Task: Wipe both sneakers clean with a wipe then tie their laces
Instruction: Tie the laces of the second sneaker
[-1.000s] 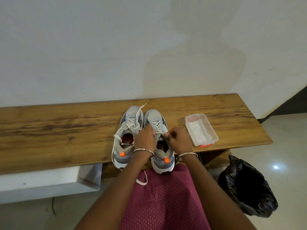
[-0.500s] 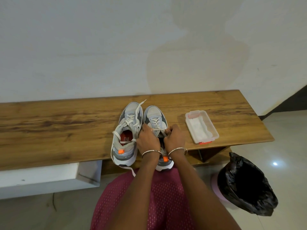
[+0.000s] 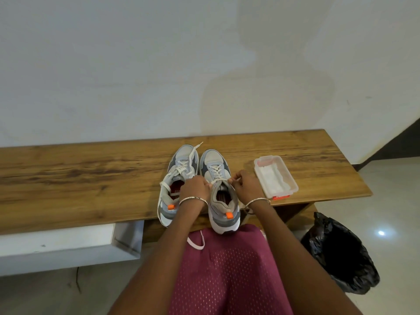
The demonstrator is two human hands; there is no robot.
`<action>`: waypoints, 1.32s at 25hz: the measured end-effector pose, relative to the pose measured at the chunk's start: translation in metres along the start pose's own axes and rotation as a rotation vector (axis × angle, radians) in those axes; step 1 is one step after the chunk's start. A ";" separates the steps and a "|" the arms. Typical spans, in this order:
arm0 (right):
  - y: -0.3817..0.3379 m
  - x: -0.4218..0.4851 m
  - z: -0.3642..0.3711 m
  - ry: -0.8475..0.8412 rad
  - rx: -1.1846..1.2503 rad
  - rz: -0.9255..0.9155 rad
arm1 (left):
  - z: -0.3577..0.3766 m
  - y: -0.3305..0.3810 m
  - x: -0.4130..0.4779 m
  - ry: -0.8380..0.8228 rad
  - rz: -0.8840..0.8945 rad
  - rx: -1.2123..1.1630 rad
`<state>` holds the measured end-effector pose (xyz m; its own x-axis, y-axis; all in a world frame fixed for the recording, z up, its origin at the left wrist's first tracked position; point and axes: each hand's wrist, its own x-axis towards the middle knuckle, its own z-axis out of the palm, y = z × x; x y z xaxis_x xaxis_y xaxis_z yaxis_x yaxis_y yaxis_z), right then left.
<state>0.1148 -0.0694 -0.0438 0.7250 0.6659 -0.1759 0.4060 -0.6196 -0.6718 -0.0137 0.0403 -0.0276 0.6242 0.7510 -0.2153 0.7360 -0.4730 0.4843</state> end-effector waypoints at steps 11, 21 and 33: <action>-0.018 -0.004 -0.013 -0.017 0.837 -0.037 | 0.004 0.016 0.005 -0.193 0.045 -1.156; -0.012 0.007 0.027 0.003 1.015 0.026 | 0.032 -0.002 0.028 -0.075 0.133 -1.047; -0.004 0.014 0.033 -0.002 0.929 -0.053 | 0.028 -0.002 0.025 -0.014 0.031 -1.125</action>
<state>0.1047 -0.0442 -0.0676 0.7170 0.6851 -0.1288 -0.1702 -0.0072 -0.9854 0.0078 0.0468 -0.0572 0.6462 0.7376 -0.1958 0.0696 0.1986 0.9776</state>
